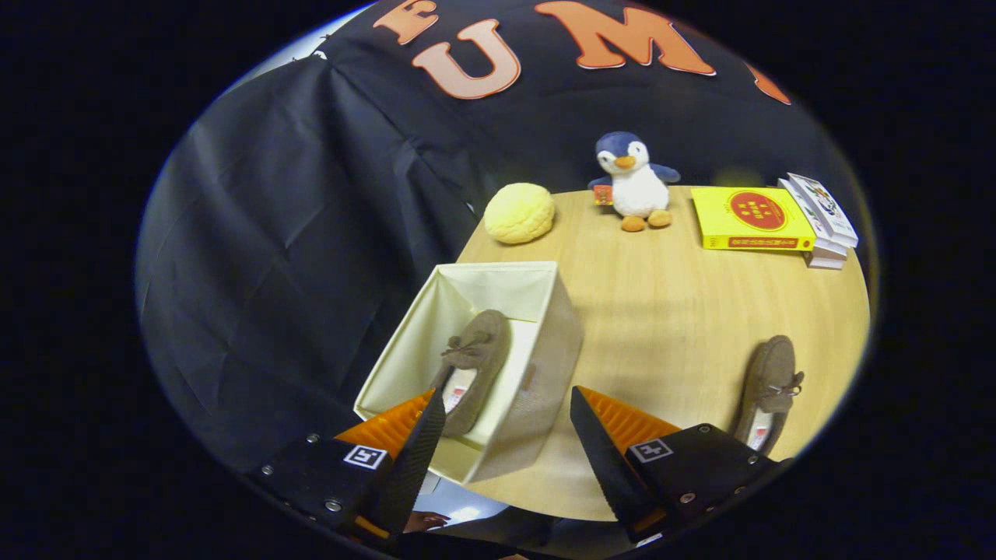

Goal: Open the storage box then place both shoes into the box .Put the left shoe in first, then the right shoe, with the right side of both shoes facing outward in a uniform manner.

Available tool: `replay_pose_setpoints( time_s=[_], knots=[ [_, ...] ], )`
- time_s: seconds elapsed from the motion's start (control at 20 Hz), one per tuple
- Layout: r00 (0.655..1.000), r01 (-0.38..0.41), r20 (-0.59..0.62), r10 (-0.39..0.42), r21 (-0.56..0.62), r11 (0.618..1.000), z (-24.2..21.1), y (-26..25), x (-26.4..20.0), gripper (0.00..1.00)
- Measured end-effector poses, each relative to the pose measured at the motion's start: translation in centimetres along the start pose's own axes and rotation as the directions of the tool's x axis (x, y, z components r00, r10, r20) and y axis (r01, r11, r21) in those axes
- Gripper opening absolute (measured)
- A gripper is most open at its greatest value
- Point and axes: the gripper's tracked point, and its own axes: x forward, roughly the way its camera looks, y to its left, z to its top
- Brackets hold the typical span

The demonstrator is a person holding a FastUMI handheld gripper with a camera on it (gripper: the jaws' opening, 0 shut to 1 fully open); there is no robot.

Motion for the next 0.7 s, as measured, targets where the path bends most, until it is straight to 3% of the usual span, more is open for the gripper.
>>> replay_pose_setpoints(
  time_s=[0.4,0.7],
  knots=[
    [0.972,0.232,0.000,-0.233,0.076,0.970,-3.6,-16.1,-3.7,0.97],
    [0.952,0.299,-0.114,-0.285,0.138,0.944,-7.8,-23.2,-3.7,0.93]
  ],
)
